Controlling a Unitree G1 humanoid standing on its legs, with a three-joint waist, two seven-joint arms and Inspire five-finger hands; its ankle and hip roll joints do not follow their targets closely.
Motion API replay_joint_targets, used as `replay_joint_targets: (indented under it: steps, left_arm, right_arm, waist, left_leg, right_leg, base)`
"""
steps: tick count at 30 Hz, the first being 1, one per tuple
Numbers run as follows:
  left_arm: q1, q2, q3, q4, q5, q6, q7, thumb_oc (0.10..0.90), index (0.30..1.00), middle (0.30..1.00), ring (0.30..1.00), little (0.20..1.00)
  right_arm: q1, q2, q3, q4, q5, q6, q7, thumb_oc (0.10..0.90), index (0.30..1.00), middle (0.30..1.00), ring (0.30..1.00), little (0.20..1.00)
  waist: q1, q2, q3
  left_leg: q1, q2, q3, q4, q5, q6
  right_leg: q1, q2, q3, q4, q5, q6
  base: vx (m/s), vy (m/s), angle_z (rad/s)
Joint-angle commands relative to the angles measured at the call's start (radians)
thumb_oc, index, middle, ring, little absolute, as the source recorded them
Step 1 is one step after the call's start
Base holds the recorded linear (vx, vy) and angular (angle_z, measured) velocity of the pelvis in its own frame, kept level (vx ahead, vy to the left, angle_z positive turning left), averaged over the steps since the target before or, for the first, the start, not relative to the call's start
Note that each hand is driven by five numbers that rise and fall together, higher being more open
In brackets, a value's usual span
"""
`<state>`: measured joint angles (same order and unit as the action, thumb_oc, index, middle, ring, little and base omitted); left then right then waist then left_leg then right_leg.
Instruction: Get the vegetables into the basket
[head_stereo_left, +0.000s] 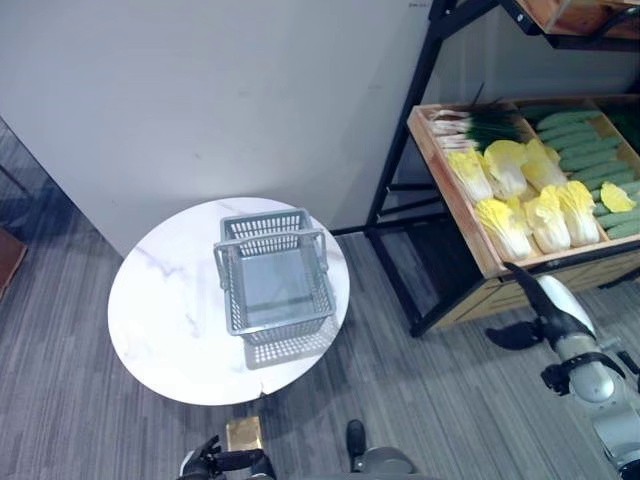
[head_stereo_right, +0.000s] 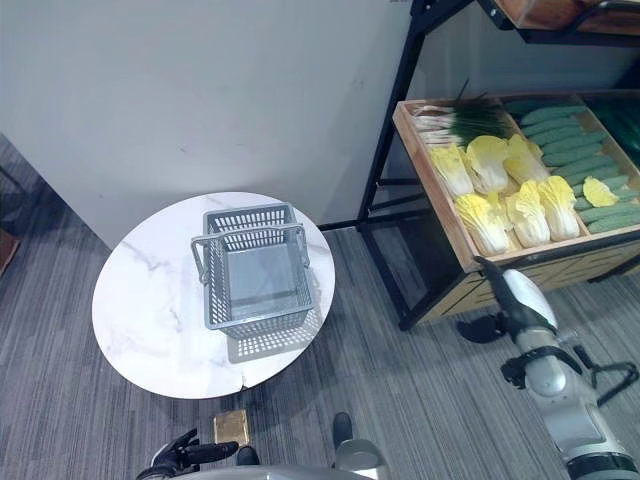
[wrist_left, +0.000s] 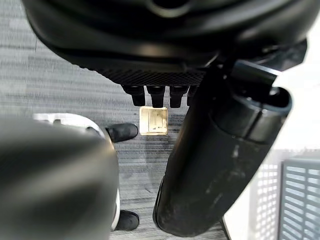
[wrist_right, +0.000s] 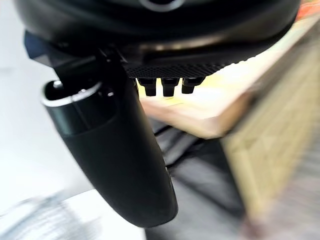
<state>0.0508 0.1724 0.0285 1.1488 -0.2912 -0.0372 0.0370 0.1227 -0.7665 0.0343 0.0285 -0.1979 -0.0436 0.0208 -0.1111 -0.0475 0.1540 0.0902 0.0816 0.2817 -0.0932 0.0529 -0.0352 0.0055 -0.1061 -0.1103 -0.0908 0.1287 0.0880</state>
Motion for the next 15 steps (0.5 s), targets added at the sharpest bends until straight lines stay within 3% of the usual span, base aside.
replay_joint_targets:
  steps: [1,6,15]
  left_arm:
    - [-0.053,0.028,0.022,0.031,0.049,-0.013,0.01,0.9,1.0,1.0,1.0,1.0]
    - [-0.04,0.017,-0.003,0.046,0.062,-0.021,0.016,0.9,1.0,1.0,1.0,1.0]
    - [-0.028,0.018,-0.042,0.055,0.062,-0.024,0.023,0.9,1.0,1.0,1.0,1.0]
  right_arm:
    - [-0.146,-0.022,0.005,-0.051,-0.005,-0.078,-0.022,0.9,1.0,1.0,1.0,1.0]
    - [-0.315,-0.008,0.097,-0.124,0.019,-0.165,-0.08,0.9,1.0,1.0,1.0,1.0]
    - [-0.662,0.091,0.339,-0.058,0.008,-0.153,-0.087,0.9,1.0,1.0,1.0,1.0]
  waist:
    - [0.028,-0.029,0.029]
    - [0.065,-0.021,0.015]
    - [0.123,-0.018,0.016]
  left_leg:
    - [0.036,0.021,-0.024,0.006,-0.089,-0.008]
    - [0.038,0.021,-0.046,0.006,-0.09,-0.009]
    - [0.033,0.024,-0.064,0.006,-0.084,-0.012]
  right_leg:
    - [0.018,-0.092,0.0,0.005,0.005,0.047]
    - [0.037,-0.089,-0.015,0.004,-0.006,0.045]
    - [0.045,-0.082,-0.027,0.004,-0.012,0.036]
  base:
    - [0.01,-0.025,0.05]
    - [0.02,-0.024,0.15]
    - [-0.01,-0.011,0.03]
